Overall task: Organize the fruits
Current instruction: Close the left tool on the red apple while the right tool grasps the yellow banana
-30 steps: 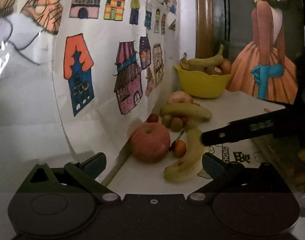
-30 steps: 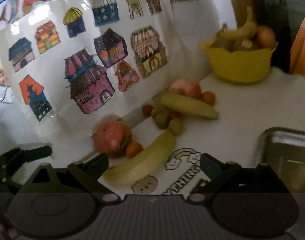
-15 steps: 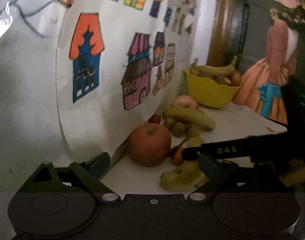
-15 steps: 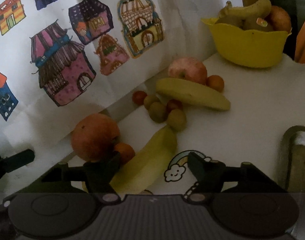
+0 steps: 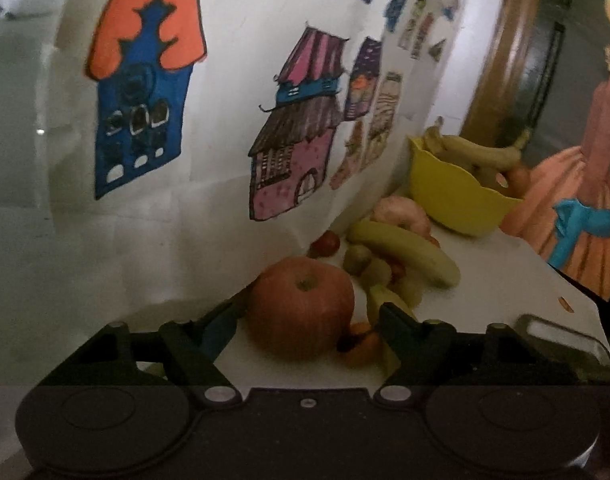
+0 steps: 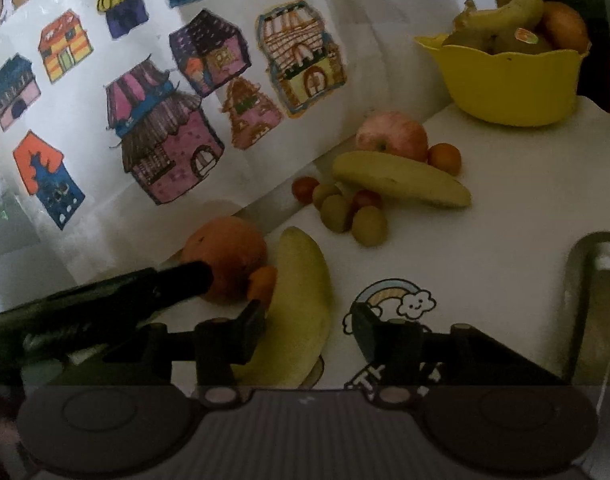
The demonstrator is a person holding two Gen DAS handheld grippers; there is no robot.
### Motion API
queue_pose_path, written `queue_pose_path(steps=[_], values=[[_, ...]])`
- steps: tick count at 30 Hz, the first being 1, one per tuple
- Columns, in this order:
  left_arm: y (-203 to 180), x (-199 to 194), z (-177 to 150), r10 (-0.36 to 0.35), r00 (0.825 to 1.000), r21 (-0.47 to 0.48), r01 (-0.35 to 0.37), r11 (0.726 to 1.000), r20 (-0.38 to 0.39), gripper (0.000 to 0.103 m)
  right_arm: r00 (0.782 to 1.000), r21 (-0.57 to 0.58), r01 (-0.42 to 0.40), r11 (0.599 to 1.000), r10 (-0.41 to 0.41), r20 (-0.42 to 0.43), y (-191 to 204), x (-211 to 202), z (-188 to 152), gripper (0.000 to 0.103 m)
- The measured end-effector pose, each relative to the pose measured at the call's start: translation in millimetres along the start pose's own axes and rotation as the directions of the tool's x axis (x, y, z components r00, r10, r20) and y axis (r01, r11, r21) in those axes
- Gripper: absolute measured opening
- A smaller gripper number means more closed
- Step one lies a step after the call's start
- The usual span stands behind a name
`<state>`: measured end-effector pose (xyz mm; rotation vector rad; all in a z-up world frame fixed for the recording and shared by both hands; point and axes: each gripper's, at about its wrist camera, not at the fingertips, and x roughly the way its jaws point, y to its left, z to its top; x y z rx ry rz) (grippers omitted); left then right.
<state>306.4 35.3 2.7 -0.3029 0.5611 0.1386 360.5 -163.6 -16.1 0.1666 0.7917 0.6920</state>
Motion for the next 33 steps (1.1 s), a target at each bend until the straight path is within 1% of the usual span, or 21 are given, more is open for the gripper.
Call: queue_pose_path(steps=[4,9,12,14,16,20,24,27,30,33], values=[[-2.9,13.7,3.5,0.024,1.0,-0.03,-0.024,0.999,-0.018,0.078,1.0,-0.016,0.01,1.0,-0.01,0.018,2.9,-0.7,-3.0,0.055],[1.6,28.3,9.4,0.036,0.999,-0.096,-0.04,0.995,-0.038,0.074,0.998,-0.055,0.043,0.998,-0.041,0.041,10.0,-2.4,-7.8,0.056],[4.5,34.3,10.2,0.026,0.998,-0.138,-0.033,0.99,-0.053,0.074,0.996,-0.097,0.077,0.992,-0.072,0.052,19.3,0.2,-9.5,0.058],[5.1,36.9,10.0,0.022,0.998,-0.144,-0.031,0.989,-0.062,0.074,0.994,-0.114,0.102,0.988,-0.096,0.055,25.6,5.2,-9.5,0.059],[5.6,44.5,9.7,0.014,0.994,-0.137,-0.028,0.99,-0.105,0.074,0.994,-0.119,0.107,0.987,-0.102,0.047,30.7,11.6,-9.0,0.059],[5.0,44.7,9.6,0.013,0.994,-0.138,-0.028,0.99,-0.106,0.074,0.993,-0.12,0.116,0.986,-0.114,0.021,37.0,21.7,-9.9,0.059],[7.4,39.4,6.9,0.011,0.995,-0.135,-0.025,0.991,-0.1,0.073,0.994,-0.087,0.109,0.99,-0.109,0.011,36.2,18.3,-11.0,0.054],[9.6,30.2,2.8,0.0,0.994,-0.134,-0.015,0.991,-0.11,0.073,0.995,-0.066,0.103,0.993,-0.104,-0.008,34.6,11.5,-13.3,0.05],[13.7,15.2,-6.2,-0.025,0.991,-0.139,0.007,0.99,-0.129,0.073,0.994,-0.064,0.108,0.992,-0.11,-0.021,35.5,1.9,-19.7,0.048],[18.8,-7.7,-19.5,-0.043,0.99,-0.123,0.026,0.992,-0.137,0.073,0.992,-0.076,0.114,0.991,-0.117,-0.038,37.7,-11.4,-28.8,0.047]])
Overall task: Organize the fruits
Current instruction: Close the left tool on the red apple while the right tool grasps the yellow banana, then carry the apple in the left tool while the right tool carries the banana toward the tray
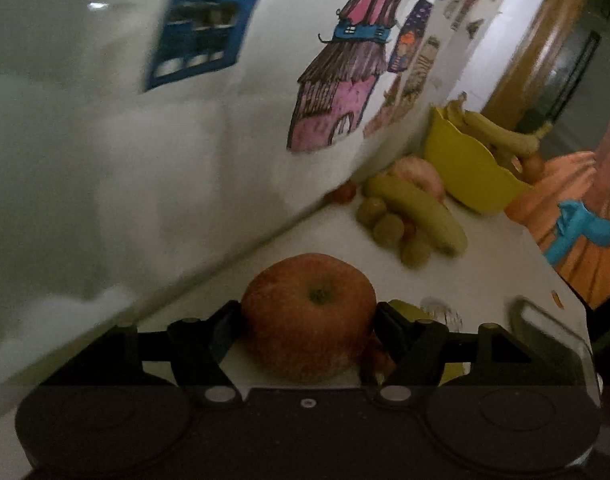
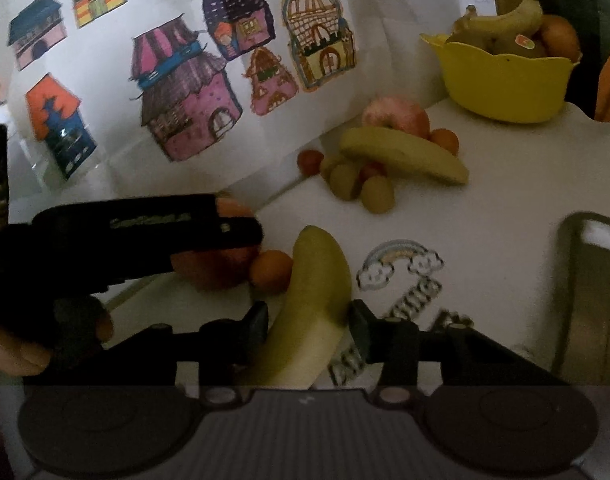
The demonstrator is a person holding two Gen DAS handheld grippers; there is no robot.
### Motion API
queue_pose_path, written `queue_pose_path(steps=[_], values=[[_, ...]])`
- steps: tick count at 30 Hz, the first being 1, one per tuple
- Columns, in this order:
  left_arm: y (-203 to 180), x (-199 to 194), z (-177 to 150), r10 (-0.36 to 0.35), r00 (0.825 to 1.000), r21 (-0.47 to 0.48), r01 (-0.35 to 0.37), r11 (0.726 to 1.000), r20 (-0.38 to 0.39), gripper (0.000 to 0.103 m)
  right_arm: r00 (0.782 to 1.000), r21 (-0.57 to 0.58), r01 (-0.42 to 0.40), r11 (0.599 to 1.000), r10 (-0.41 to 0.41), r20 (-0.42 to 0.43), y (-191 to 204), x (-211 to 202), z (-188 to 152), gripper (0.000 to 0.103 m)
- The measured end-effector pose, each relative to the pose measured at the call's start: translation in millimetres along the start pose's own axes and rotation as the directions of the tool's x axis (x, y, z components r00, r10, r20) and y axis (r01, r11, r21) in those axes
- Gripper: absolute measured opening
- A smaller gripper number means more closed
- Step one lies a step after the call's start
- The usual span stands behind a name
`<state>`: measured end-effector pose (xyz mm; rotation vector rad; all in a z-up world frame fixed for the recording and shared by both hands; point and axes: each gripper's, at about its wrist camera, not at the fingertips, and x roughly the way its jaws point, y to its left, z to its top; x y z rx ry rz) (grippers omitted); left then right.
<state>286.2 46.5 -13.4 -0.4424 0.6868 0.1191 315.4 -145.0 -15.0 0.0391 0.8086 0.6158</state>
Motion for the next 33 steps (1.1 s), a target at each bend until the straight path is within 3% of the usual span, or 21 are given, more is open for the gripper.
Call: queue_pose_path(steps=[9,17,23,26,33], values=[[14.6,-56.9,-46.8,-0.055,0.998,0.056,0.057,0.997,-0.036,0.073,0.999,-0.034,0.006,0.999,-0.007,-0.042,8.9,-44.5,-38.9,0.047],[13.7,-78.8,-72.8,-0.104,0.993,0.112,0.109,0.988,-0.052,0.074,0.997,-0.068,0.052,0.996,-0.055,-0.057,27.0,-77.9,-68.5,0.048],[11.3,-73.5,-74.2,-0.092,0.995,0.118,0.094,0.989,-0.026,0.074,0.993,-0.048,0.116,0.992,-0.116,0.0,35.5,-77.3,-79.5,0.052],[10.3,-72.0,-75.1,-0.072,0.997,0.135,0.073,0.988,-0.015,0.074,0.989,-0.034,0.145,0.989,-0.144,0.037,41.3,-74.2,-86.8,0.059],[3.0,-68.5,-78.7,-0.047,0.999,0.175,0.045,0.984,0.004,0.08,0.963,-0.054,0.258,0.965,-0.252,0.098,56.3,-68.6,-98.1,0.07]])
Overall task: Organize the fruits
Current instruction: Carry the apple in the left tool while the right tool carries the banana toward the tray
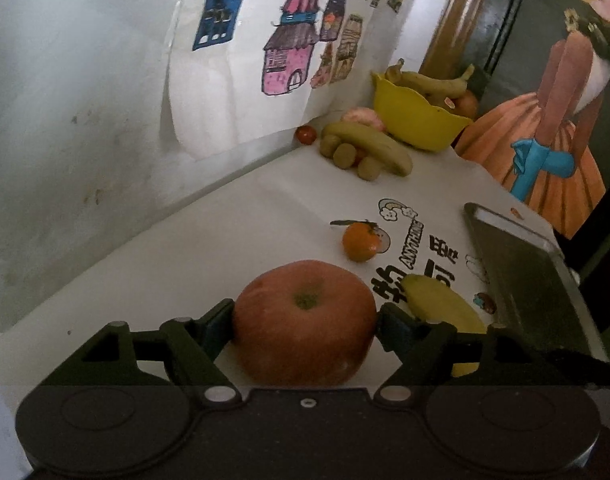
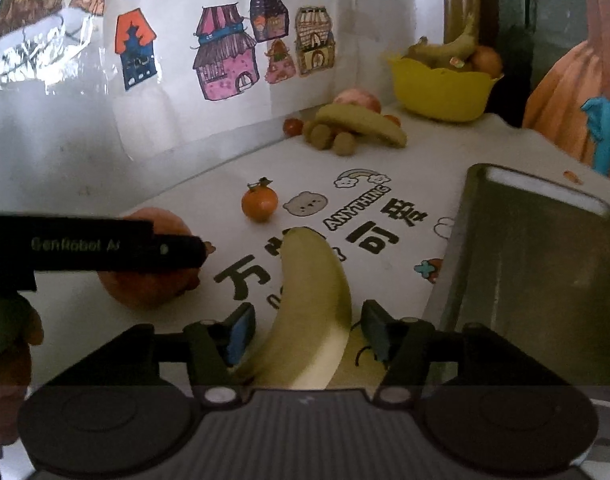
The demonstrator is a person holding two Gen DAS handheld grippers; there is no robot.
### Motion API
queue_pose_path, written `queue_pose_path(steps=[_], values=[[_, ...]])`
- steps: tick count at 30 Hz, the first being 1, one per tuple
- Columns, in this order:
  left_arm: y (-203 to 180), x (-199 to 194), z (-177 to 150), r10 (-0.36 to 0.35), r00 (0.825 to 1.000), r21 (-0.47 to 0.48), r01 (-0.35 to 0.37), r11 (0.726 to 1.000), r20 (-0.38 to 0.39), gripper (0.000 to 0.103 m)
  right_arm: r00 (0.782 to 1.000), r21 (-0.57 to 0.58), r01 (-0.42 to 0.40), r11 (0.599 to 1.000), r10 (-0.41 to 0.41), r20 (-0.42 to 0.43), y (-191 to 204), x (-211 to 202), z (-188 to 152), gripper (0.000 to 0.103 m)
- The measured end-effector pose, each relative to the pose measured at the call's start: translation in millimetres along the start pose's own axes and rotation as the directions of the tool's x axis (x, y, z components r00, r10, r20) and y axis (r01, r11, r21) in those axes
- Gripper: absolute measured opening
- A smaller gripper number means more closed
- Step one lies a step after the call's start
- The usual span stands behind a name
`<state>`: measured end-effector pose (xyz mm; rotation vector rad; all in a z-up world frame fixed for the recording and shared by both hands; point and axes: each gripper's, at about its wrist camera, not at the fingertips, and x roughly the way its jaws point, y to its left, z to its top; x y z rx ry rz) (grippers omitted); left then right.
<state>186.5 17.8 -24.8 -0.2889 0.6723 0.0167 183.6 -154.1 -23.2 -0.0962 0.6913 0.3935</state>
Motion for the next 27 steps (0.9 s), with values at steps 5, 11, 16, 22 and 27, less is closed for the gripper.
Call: queue_pose_path(steps=[5,11,16,22,27], values=[[-3.4,-1.3,-6.0,0.029,0.999,0.039,-0.03,0.999,0.03,0.074,1.0,-0.004,0.007,1.0,-0.007,0.022,3.2,-1.9,-7.3,0.08],[-6.2,-6.6,-10.0,0.027,0.999,0.052,-0.028,0.998,0.029,0.073,0.998,0.012,0.026,1.0,-0.027,0.049,0.7,-7.5,-12.2,0.065],[-11.9,-15.0,-17.9,-0.007,1.0,0.069,0.006,0.998,0.012,0.073,0.998,0.005,0.021,1.0,-0.021,0.054,4.8,-13.8,-16.1,0.05],[-18.3,-22.3,-24.5,-0.044,0.999,0.067,0.045,0.997,-0.014,0.073,0.998,0.087,-0.017,0.996,0.011,0.068,-9.4,-31.4,-27.8,0.043],[-29.8,-23.7,-28.6,-0.112,0.993,0.066,0.114,0.991,-0.046,0.073,0.998,0.122,-0.041,0.992,0.034,0.057,-20.3,-53.1,-43.8,0.041]])
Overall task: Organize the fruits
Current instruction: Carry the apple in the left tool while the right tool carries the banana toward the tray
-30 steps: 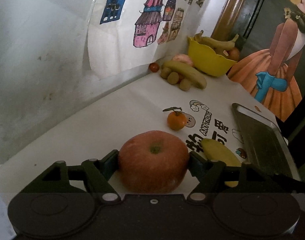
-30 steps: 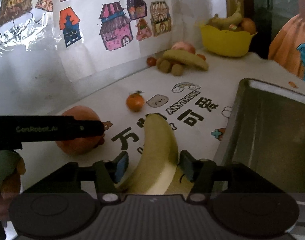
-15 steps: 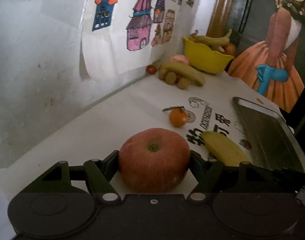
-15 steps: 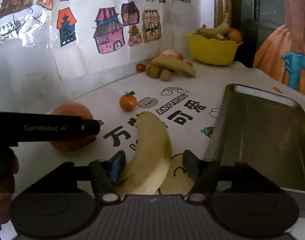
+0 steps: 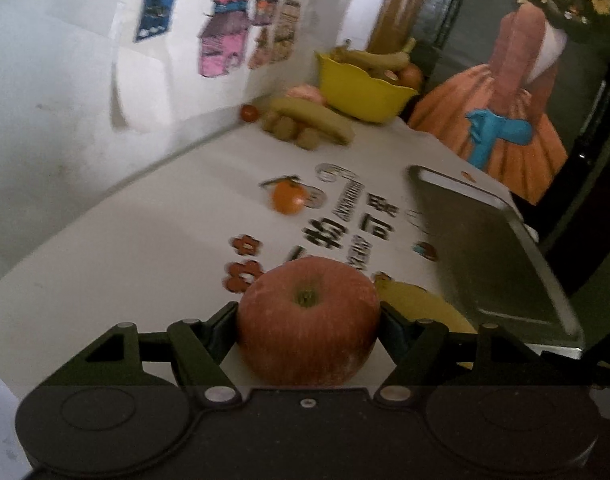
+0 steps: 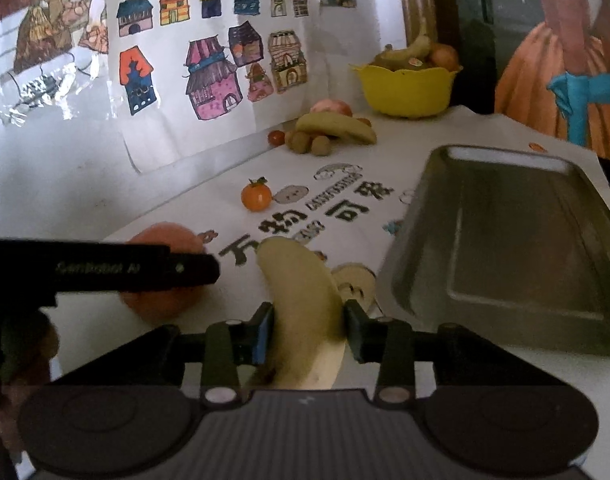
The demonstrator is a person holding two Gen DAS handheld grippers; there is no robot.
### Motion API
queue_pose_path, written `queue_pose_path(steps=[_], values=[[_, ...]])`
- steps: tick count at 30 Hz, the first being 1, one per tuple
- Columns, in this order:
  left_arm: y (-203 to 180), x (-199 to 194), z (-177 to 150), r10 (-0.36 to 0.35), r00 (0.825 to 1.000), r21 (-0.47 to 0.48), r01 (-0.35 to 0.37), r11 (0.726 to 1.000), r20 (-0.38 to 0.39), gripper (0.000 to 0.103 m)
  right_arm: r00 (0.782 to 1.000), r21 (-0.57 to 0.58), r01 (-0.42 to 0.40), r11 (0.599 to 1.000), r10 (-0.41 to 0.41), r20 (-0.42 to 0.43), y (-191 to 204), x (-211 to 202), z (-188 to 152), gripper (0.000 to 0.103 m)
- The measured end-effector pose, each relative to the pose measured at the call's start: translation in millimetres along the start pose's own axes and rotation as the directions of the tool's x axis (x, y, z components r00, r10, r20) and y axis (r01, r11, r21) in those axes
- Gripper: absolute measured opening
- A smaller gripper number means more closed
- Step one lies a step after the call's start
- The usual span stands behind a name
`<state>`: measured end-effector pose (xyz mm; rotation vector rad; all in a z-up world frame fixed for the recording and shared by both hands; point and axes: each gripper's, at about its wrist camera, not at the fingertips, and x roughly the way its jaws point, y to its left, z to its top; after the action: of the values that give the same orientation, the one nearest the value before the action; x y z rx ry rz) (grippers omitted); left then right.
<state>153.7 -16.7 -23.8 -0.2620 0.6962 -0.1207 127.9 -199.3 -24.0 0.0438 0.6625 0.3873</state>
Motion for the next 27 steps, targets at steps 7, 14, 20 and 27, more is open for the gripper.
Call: queue_pose_path(steps=[7,14,20,27], values=[[-23.9,0.6,-6.5,-0.052,0.999,0.034,0.052,0.998,0.0,0.073,0.997,-0.021,0.068,0.997,-0.068,0.023,-15.0,-33.0,-15.5,0.041],[-38.0,2.5,-6.8,-0.065,0.998,0.057,0.066,0.996,-0.009,0.073,0.996,-0.006,0.08,0.997,-0.079,0.03,-25.2,-48.1,-26.1,0.041],[-41.8,-0.7,0.8,-0.06,0.998,0.067,0.059,0.996,0.017,0.073,0.995,-0.011,0.074,0.997,-0.073,0.075,-27.2,-62.6,-26.8,0.041],[-51.0,1.1,20.3,-0.064,0.996,0.081,0.06,0.995,0.054,0.073,0.988,-0.009,0.086,0.996,-0.084,0.129,-30.6,-74.1,-18.2,0.041]])
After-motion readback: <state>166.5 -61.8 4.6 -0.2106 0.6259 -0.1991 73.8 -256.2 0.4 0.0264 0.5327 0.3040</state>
